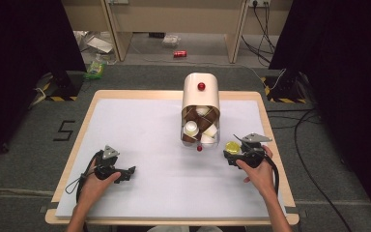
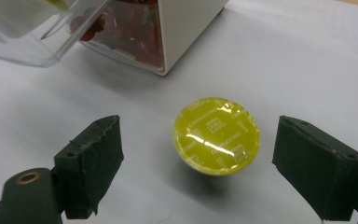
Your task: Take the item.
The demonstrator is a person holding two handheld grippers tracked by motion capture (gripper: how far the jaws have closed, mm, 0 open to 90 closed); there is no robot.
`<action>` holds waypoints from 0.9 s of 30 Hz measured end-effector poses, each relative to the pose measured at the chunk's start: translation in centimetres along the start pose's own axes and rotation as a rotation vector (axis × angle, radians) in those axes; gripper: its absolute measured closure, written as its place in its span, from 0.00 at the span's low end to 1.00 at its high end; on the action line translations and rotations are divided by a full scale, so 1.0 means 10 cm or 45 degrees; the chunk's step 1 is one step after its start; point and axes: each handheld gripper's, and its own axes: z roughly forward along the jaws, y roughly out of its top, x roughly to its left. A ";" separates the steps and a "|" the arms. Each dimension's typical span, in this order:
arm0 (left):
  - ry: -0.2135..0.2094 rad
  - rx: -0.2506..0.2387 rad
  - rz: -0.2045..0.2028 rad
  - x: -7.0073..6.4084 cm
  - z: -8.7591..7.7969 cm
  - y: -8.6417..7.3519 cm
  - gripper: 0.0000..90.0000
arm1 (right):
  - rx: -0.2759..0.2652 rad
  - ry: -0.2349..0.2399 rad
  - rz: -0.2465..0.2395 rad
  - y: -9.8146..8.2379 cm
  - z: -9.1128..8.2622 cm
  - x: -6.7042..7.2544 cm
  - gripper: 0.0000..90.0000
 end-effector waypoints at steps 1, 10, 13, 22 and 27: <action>0.001 0.000 0.002 0.00 0.00 0.00 0.00 | -0.002 0.000 0.002 -0.01 -0.02 0.01 0.18; 0.000 0.000 0.000 0.00 0.00 0.00 0.00 | 0.014 -0.004 -0.004 -0.16 -0.14 0.10 0.18; 0.000 0.000 0.000 0.00 0.00 0.00 0.00 | 0.015 -0.003 -0.009 -0.21 -0.16 0.11 0.18; 0.000 0.000 0.000 0.00 0.00 0.00 0.00 | 0.024 -0.008 -0.012 -0.32 -0.22 0.13 0.18; 0.000 0.000 0.000 0.00 0.00 0.00 0.00 | 0.032 0.000 -0.014 -0.38 -0.26 0.15 0.18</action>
